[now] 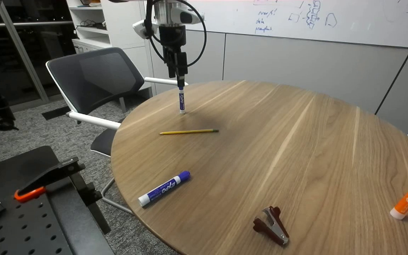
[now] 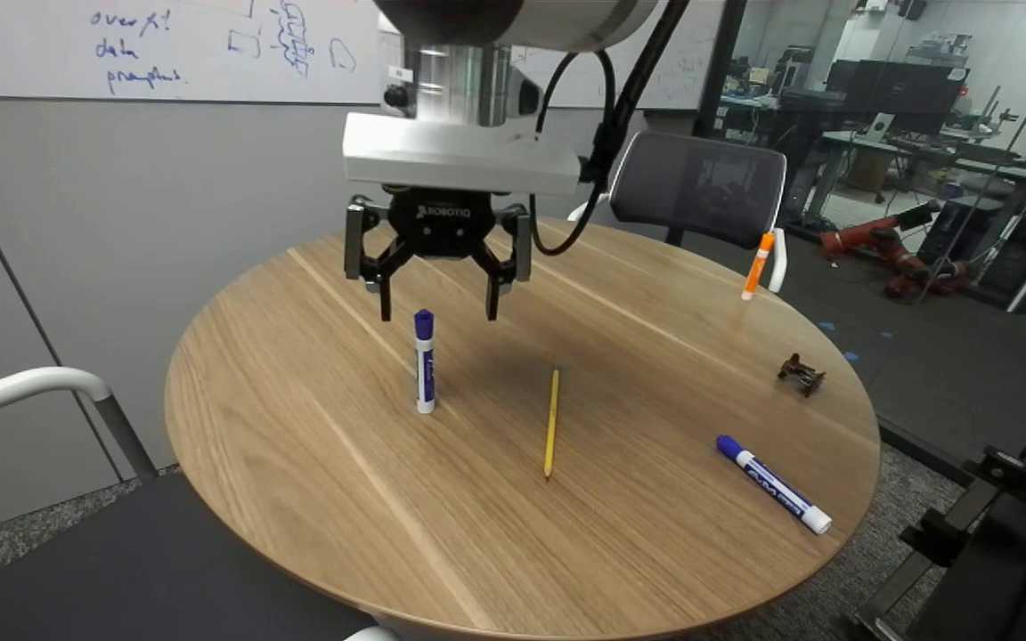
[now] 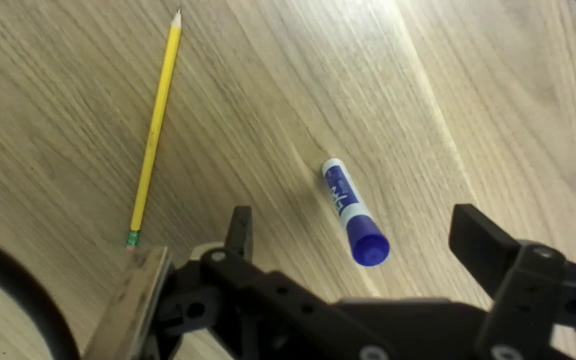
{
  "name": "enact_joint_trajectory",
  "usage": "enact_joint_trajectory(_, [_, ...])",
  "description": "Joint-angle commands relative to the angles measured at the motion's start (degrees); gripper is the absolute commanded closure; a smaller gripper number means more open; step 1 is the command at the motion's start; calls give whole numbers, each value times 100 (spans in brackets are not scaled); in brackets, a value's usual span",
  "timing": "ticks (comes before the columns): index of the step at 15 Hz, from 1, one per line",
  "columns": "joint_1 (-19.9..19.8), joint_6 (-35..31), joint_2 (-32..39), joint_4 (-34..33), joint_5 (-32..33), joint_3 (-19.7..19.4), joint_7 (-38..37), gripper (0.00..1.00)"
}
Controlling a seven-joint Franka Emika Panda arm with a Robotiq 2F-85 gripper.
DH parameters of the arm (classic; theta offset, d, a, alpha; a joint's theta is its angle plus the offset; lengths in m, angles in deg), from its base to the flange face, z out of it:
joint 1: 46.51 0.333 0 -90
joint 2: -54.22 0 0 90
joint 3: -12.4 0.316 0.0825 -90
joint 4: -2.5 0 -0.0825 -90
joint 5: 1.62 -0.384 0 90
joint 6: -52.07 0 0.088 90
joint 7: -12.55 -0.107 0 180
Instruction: Move the blue upright marker to the right
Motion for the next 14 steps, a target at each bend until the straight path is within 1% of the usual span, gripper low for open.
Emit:
enact_joint_trajectory(1, [226, 75, 438, -642, -63, -165, -202, 0])
enact_joint_trajectory(7, [365, 145, 923, -1272, -26, -294, -429, 0])
enact_joint_trajectory(8, [371, 166, 997, -1366, -26, -308, -451, 25])
enact_joint_trajectory(9, [384, 188, 1063, -1455, -18, -333, -486, 28])
enact_joint_trajectory(10, [390, 207, 1119, -1533, -17, -349, -511, 34])
enact_joint_trajectory(11, [390, 232, 1176, -1607, -23, -359, -532, 44])
enact_joint_trajectory(14, [398, 322, 1311, -1811, -29, -377, -585, 66])
